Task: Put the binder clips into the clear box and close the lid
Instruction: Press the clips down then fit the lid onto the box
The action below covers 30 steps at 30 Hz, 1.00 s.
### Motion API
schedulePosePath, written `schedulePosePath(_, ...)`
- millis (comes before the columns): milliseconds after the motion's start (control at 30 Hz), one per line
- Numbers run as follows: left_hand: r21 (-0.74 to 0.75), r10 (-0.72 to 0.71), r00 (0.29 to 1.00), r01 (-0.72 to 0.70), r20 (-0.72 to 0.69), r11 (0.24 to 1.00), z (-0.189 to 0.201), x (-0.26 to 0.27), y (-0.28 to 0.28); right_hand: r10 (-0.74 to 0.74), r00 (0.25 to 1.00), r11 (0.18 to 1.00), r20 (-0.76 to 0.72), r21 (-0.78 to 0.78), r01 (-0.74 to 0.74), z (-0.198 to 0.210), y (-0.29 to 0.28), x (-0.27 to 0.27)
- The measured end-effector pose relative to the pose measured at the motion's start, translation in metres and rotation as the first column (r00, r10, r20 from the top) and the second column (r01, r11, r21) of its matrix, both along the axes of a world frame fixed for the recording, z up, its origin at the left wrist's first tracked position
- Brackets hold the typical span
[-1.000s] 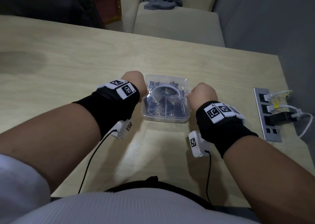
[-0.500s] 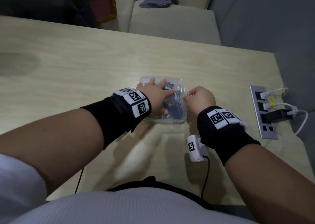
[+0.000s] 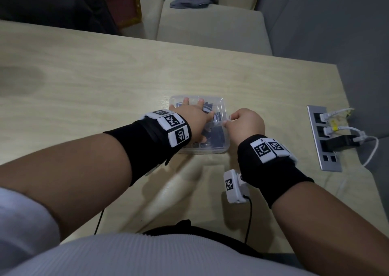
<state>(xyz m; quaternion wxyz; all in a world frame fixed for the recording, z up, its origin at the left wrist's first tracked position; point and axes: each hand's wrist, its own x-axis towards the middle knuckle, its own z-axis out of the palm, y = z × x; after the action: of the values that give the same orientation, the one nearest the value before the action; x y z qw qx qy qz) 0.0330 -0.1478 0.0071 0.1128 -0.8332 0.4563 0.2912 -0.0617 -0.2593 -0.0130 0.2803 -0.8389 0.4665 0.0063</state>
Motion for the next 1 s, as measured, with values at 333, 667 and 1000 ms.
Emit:
schedulePosePath(333,-0.032,0.014,1.0,-0.014,-0.012,0.999,0.0,0.0,0.005,0.041,0.998,0.999,0.051,0.01,-0.041,-0.005,0.005,-0.004)
schedulePosePath(667,0.029,-0.147,0.987,0.146,0.071,0.989,-0.001,0.0,0.024,0.168,0.979,0.985,-0.111,-0.005,-0.17,-0.003,0.005,-0.014)
schedulePosePath(1000,-0.015,-0.135,0.986,0.137,0.096,0.99,0.005,-0.002,0.029,0.229,0.957,0.973,-0.178,0.021,-0.229,0.017,0.004,-0.022)
